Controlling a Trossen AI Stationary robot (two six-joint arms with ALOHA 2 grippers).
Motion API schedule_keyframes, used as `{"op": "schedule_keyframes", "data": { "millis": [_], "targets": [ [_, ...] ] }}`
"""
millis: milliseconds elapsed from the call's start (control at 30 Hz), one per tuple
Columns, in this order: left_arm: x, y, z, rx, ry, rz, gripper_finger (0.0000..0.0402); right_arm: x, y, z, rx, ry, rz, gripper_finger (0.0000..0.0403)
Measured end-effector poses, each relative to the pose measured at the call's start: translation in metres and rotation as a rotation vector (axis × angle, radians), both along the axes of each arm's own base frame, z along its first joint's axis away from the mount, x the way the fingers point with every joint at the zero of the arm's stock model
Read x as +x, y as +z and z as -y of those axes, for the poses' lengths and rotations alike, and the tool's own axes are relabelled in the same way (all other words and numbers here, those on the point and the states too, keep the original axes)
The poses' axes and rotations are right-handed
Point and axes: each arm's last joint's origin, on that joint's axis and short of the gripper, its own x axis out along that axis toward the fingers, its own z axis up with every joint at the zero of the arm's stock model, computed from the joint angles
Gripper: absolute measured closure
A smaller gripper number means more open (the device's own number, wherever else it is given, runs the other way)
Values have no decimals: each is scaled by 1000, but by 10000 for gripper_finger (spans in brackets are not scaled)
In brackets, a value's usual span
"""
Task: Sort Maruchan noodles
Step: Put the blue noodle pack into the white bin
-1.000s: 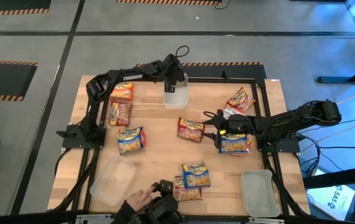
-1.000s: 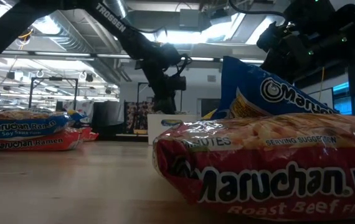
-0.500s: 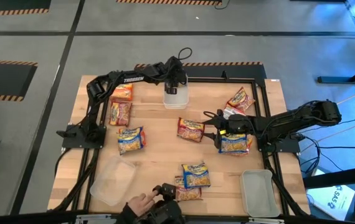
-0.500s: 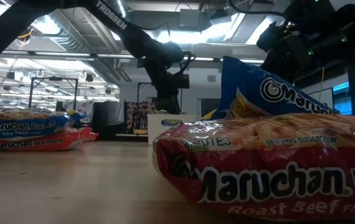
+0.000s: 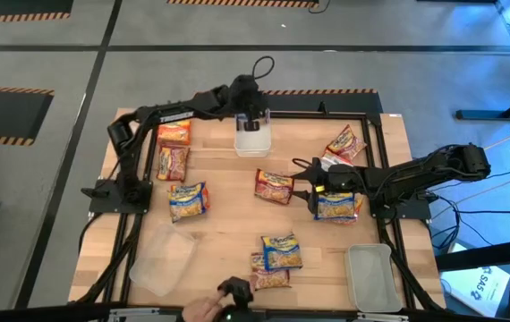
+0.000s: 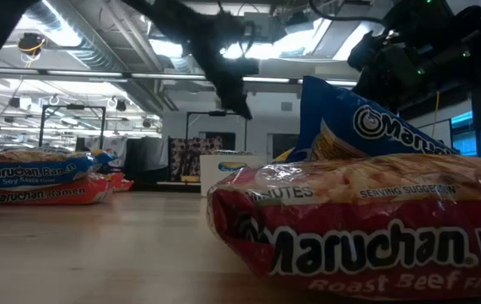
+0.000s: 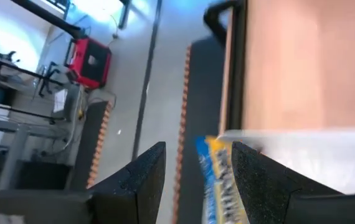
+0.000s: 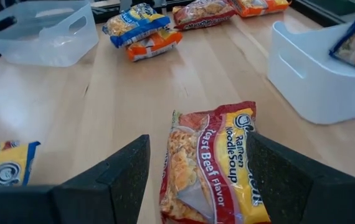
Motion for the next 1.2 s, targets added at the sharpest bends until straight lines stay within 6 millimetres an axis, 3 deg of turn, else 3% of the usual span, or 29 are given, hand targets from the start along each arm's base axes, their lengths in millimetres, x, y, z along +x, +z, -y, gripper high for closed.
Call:
{"op": "schedule_keyframes", "data": {
  "millis": [267, 433, 633, 867, 1000, 1200],
  "targets": [
    [13, 24, 57, -130, -21, 157, 225, 0, 0, 0, 8, -4, 1, 155],
    [25, 22, 103, -227, -71, 163, 225, 0, 0, 0, 13, 5, 2, 155],
    [31, 13, 168, -383, -104, 103, 225, 0, 0, -6, 143, 160, 4, 155],
    [30, 5, 250, -515, -133, 99, 225, -2, 0, -38, 224, 234, -12, 155],
    [21, -12, 295, -550, -115, 100, 225, -7, 0, -60, 248, 270, -24, 155],
    [9, -35, 344, -658, -105, 161, 224, -19, 0, -93, 263, 317, -31, 155]
  ]
}}
